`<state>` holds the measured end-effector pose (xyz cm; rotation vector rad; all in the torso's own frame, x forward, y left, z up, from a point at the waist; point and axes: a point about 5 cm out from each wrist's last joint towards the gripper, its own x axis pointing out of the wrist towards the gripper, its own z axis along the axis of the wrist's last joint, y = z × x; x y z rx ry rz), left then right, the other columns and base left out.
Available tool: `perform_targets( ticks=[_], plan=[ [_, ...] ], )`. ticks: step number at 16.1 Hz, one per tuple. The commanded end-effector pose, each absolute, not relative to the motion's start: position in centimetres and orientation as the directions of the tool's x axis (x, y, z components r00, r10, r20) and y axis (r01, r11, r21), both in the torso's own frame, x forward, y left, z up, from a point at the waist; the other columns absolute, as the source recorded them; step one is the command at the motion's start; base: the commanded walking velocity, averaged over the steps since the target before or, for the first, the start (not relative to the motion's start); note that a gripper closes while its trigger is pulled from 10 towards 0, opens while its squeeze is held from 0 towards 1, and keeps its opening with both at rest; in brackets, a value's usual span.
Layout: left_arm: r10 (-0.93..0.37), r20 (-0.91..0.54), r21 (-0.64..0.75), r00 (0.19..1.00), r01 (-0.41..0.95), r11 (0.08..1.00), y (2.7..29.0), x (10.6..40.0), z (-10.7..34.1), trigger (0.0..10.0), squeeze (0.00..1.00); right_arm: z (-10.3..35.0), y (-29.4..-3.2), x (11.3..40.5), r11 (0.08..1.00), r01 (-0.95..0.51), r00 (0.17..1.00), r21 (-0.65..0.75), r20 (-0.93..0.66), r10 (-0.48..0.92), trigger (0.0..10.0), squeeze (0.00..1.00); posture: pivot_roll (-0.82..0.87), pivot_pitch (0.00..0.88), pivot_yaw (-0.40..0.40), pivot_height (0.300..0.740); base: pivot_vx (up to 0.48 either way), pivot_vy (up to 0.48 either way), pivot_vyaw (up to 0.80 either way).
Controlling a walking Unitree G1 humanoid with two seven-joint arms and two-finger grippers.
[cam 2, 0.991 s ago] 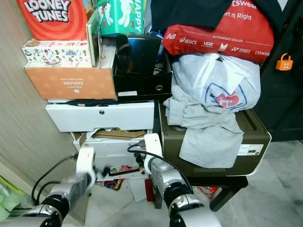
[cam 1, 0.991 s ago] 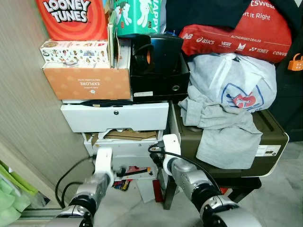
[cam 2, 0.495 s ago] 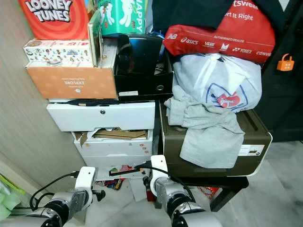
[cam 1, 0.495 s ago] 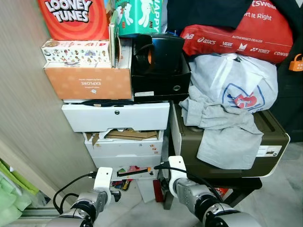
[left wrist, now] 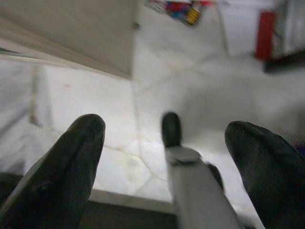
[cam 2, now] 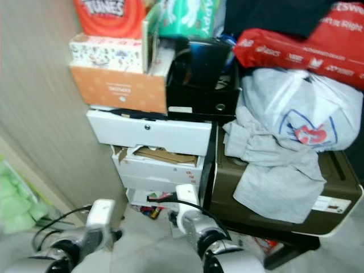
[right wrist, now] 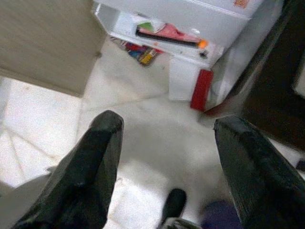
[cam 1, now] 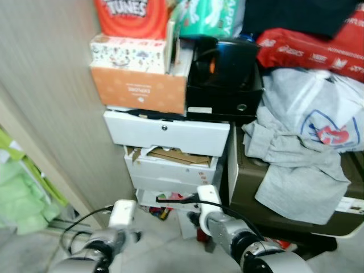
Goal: Clean up the room
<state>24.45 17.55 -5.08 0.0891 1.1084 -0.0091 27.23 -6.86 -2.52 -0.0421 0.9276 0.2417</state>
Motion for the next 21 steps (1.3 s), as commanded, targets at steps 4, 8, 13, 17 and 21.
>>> perform_targets(
  ticks=[4, 8, 13, 17, 21],
  plan=[
    [0.033, -0.890, 0.074, 0.456, 0.072, 0.995, 17.07, 24.87, -4.83, 10.0, 0.00, -2.31, -6.19, 27.28, 0.966, -0.249, 0.574, 0.074, -0.791, 0.209, 10.0, 0.00, -0.23, 0.000, 0.006, 0.740, 0.000, 0.000, 0.80],
    [0.043, -0.891, 0.086, 0.452, 0.075, 0.993, 17.18, 24.89, -4.79, 10.0, 0.00, -2.21, -5.99, 27.35, 0.959, -0.276, 0.575, 0.065, -0.789, 0.219, 10.0, 0.00, -0.22, 0.000, 0.003, 0.740, 0.000, 0.000, 0.80],
    [0.055, -0.889, 0.095, 0.455, 0.065, 0.993, 17.32, 24.96, -4.74, 10.0, 0.00, -2.10, -5.69, 27.39, 0.951, -0.302, 0.576, 0.060, -0.784, 0.233, 10.0, 0.00, -0.22, 0.000, 0.003, 0.740, 0.000, 0.000, 0.80],
    [0.058, -0.887, 0.097, 0.459, 0.061, 0.993, 17.35, 25.11, -4.63, 10.0, 0.00, -1.99, -5.57, 27.47, 0.947, -0.316, 0.577, 0.058, -0.781, 0.241, 10.0, 0.00, -0.22, 0.000, 0.003, 0.740, 0.000, 0.000, 0.80],
    [0.062, -0.884, 0.099, 0.463, 0.056, 0.993, 17.37, 25.23, -4.54, 10.0, 0.00, -1.88, -5.35, 27.54, 0.940, -0.338, 0.577, 0.054, -0.777, 0.252, 10.0, 0.00, -0.22, 0.000, 0.001, 0.740, 0.000, 0.000, 0.80]
  ],
)
